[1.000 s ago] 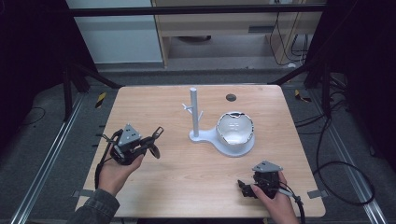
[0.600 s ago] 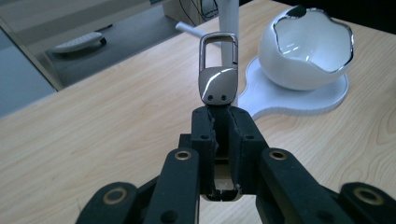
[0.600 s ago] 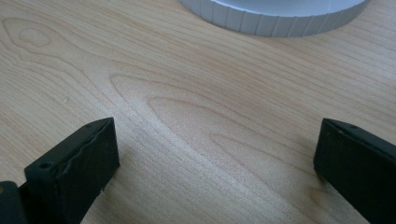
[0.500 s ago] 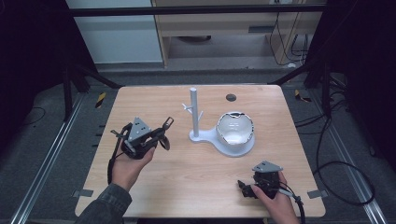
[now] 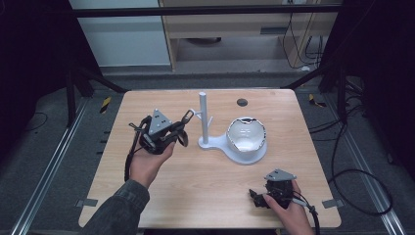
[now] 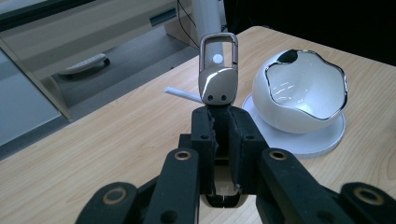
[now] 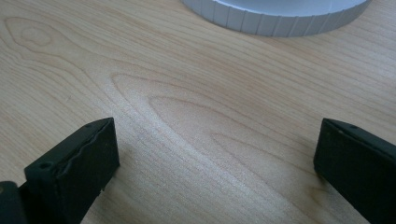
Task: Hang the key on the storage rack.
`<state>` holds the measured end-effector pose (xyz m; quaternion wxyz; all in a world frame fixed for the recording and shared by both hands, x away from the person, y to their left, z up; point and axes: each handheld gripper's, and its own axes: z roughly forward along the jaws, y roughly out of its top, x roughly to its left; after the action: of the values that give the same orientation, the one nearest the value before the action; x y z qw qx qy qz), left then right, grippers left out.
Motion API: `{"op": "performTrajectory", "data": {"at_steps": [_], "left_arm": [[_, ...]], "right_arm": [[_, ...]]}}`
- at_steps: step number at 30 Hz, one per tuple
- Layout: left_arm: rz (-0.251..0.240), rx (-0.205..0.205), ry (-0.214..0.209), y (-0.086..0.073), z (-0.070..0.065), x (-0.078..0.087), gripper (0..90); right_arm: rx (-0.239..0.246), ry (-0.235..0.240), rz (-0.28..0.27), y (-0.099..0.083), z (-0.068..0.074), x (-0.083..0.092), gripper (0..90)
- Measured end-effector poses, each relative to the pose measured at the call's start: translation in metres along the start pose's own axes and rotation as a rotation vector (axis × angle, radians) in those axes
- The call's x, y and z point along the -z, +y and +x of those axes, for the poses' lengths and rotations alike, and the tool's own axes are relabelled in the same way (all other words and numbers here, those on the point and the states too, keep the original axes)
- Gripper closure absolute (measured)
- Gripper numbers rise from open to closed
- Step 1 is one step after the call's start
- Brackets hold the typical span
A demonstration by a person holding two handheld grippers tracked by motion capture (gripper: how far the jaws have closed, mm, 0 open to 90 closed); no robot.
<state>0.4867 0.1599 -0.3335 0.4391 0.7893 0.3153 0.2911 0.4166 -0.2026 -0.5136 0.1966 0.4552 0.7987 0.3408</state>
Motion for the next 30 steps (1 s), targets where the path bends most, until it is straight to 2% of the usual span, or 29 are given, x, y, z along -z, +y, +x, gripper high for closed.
{"op": "performTrajectory", "data": {"at_steps": [7, 15, 20, 25, 30], "left_arm": [[0.014, 0.004, 0.002, 0.001, 0.000, -0.010, 81.0], [0.040, 0.038, -0.018, 0.000, 0.000, -0.020, 80.9], [0.059, 0.030, -0.020, -0.002, -0.002, -0.029, 80.9], [0.072, 0.047, -0.032, -0.003, -0.003, -0.038, 80.8], [0.079, 0.085, -0.043, -0.006, 0.000, -0.049, 80.8]], "right_arm": [[-0.002, 0.000, 0.000, 0.000, 0.000, 0.000, 0.4], [0.003, 0.000, 0.000, 0.000, 0.000, 0.000, 0.4], [0.003, 0.001, -0.001, 0.000, 0.000, 0.000, 0.4], [0.005, 0.002, 0.000, 0.000, 0.000, 0.000, 0.4], [0.005, 0.003, 0.000, 0.000, 0.000, 0.000, 0.4]]}}
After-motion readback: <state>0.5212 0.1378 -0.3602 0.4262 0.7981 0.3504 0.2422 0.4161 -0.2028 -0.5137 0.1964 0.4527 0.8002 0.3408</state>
